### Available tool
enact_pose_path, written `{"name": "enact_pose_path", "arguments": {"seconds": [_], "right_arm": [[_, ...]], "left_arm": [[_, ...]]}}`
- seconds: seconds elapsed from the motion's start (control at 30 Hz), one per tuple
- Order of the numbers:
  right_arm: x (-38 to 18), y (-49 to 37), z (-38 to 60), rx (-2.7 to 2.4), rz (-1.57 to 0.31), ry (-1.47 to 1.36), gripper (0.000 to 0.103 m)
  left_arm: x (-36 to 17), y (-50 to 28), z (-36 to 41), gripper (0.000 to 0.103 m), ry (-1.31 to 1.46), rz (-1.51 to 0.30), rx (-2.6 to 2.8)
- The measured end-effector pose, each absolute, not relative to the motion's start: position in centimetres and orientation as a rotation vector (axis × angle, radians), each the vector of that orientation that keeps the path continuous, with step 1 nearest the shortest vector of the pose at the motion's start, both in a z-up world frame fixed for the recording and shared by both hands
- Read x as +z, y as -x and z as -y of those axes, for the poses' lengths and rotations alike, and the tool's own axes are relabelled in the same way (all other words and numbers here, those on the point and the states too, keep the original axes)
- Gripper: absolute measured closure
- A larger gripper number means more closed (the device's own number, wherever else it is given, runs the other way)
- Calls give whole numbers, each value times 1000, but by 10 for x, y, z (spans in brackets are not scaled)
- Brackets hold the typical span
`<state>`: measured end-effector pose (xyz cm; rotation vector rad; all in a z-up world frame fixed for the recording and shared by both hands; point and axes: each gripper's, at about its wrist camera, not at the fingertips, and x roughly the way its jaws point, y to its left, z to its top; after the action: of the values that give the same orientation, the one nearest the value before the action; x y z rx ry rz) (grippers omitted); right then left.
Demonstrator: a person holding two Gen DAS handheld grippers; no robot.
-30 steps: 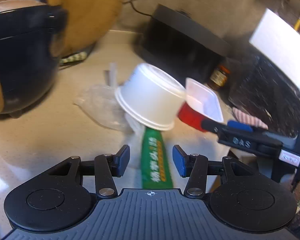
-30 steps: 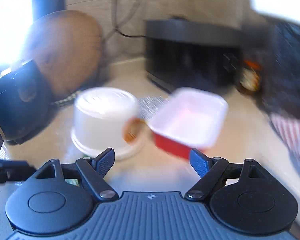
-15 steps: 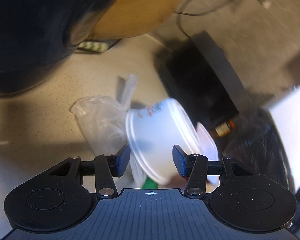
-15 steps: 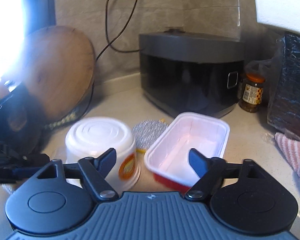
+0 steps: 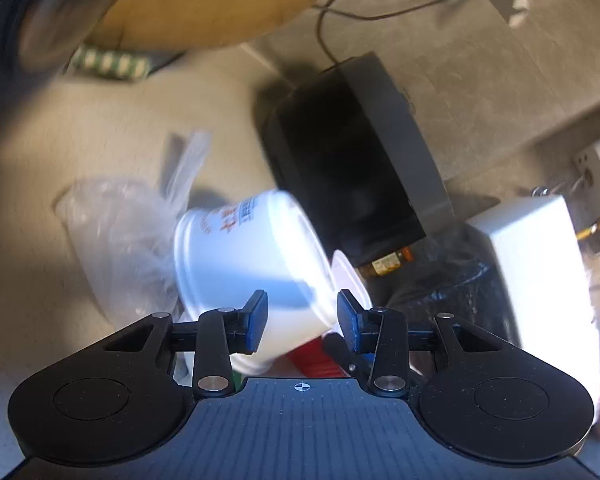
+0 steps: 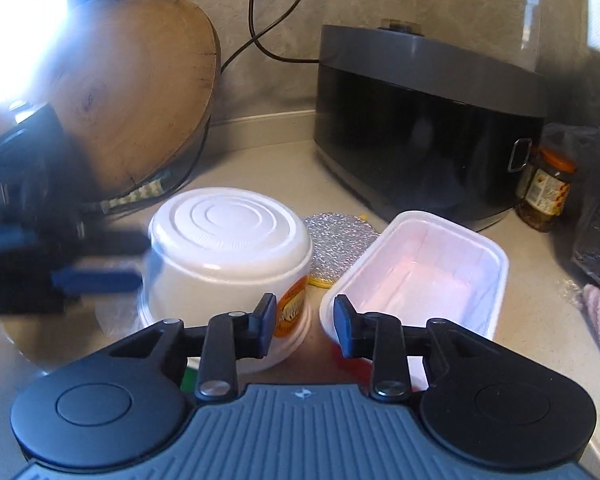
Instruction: Collect trash
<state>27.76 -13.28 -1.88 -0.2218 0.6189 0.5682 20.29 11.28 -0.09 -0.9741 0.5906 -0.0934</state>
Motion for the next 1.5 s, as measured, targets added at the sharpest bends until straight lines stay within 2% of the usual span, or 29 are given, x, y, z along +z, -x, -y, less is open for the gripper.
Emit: {"name": "enact_pose_path", "arguments": {"seconds": [0.13, 0.23, 0.53, 0.63, 0.83, 1.07, 1.1, 1.17, 1.2, 1.3, 1.37, 1.5], "right_arm": [[-5, -281, 138, 528, -569, 209, 71], [6, -300, 139, 493, -565, 169, 71], [-4, -368, 97, 533, -664, 213, 72], [-6, -363, 97, 579, -652, 218, 73], [3, -339, 108, 659, -617, 175, 73], [16, -310, 149, 651, -637, 31, 78], [13, -308, 157, 653, -663, 5, 79], [5, -301, 172, 677, -716, -49, 78], [0, -296, 178, 696, -742, -71, 78], [-12, -272, 191, 677, -756, -49, 74], [-18, -256, 199, 631, -744, -8, 64], [-16, -244, 221, 539, -728, -10, 59]], "left_arm": [[-2, -194, -115, 60, 916, -644, 95], [-22, -194, -126, 60, 1000, -669, 148], [-52, -203, -132, 60, 1112, -583, 18], [-53, -205, -132, 53, 1136, -568, -27], [-28, -209, -130, 51, 1107, -569, -68], [46, -192, -102, 48, 917, -493, -182], [55, -192, -95, 49, 889, -497, -203], [65, -195, -81, 60, 865, -522, -266], [68, -197, -72, 61, 848, -554, -293], [69, -199, -42, 61, 757, -631, -354], [64, -198, -25, 61, 723, -665, -400], [58, -186, -9, 61, 690, -686, -444]]}}
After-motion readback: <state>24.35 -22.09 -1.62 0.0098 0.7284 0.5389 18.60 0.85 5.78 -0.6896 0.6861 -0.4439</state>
